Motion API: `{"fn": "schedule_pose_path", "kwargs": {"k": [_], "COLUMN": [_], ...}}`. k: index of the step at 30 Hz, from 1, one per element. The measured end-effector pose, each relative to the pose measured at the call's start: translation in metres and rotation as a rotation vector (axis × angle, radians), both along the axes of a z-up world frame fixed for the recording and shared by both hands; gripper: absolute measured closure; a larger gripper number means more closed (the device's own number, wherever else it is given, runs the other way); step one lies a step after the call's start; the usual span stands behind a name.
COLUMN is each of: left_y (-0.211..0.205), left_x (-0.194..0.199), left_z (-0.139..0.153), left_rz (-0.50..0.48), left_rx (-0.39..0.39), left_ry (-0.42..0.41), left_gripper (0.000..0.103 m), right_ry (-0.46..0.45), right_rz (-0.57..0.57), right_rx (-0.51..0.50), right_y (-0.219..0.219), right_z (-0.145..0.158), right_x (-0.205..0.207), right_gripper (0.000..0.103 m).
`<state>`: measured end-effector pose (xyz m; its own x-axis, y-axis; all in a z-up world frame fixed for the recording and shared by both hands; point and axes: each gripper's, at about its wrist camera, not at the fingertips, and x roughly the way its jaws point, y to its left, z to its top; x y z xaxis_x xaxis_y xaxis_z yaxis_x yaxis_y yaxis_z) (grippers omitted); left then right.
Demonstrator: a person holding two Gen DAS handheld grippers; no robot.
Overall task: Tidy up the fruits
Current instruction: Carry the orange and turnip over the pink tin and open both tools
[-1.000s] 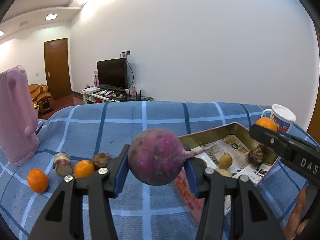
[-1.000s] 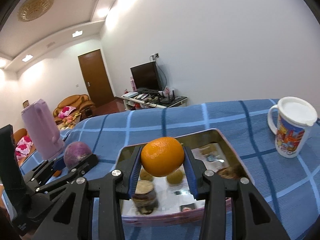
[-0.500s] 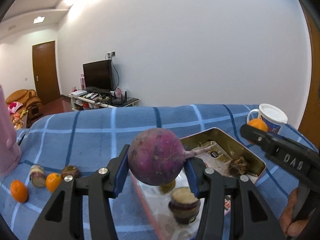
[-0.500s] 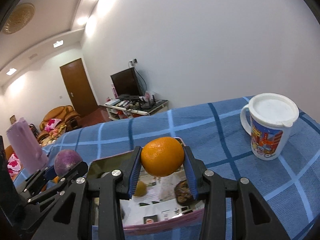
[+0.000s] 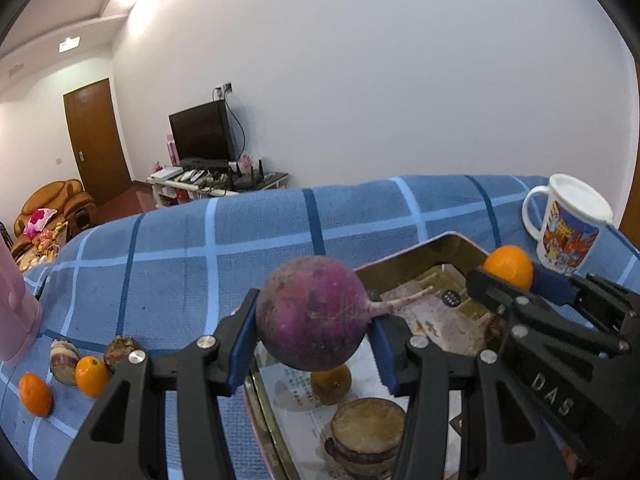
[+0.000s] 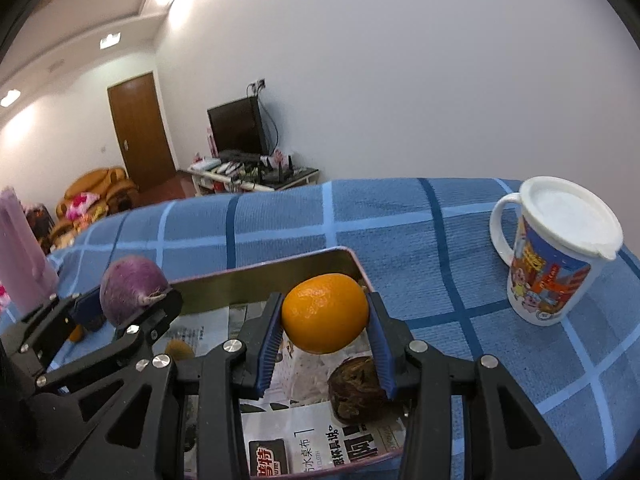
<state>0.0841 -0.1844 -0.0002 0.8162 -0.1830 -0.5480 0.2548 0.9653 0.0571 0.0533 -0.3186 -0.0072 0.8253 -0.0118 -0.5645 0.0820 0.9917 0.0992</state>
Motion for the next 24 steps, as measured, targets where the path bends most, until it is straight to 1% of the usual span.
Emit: {"fn": "schedule_pose_path", "kwargs": {"k": [5, 9, 14, 18, 20, 22, 24], "left_y": [-0.004, -0.004, -0.005, -0.002, 0.000, 0.001, 0.004], "left_x": [0.001, 0.002, 0.004, 0.006, 0.005, 0.003, 0.001], "left_z": [-0.002, -0.002, -0.003, -0.004, -0.002, 0.000, 0.003], "left_rz": [0.010, 0.011, 0.011, 0.010, 0.015, 0.036, 0.058], "left_rx": [0.032, 0.032, 0.028, 0.019, 0.003, 0.013, 0.014], "left_ry": [0.005, 0.010, 0.018, 0.037, 0.029, 0.004, -0.011], "left_gripper": [0.051, 0.051, 0.051, 0.050, 0.047, 0.033, 0.025], "right_ry": [0.022, 0.037, 0.061, 0.057, 0.047, 0.032, 0.020], "right_rz": [0.015, 0.024, 0.042, 0.042, 0.047, 0.043, 0.041], "right_rx": [0.019, 0.049, 0.122, 0.131, 0.153, 0.169, 0.197], "right_y": [-0.001, -0.004, -0.010, -0.011, -0.013, -0.016, -0.020], "right_z": [-0.004, -0.007, -0.013, -0.013, -0.011, -0.009, -0.007], "right_x": [0.002, 0.006, 0.009, 0.005, 0.003, 0.000, -0.001], "right_gripper": [0.060, 0.060, 0.059, 0.059, 0.059, 0.059, 0.059]}}
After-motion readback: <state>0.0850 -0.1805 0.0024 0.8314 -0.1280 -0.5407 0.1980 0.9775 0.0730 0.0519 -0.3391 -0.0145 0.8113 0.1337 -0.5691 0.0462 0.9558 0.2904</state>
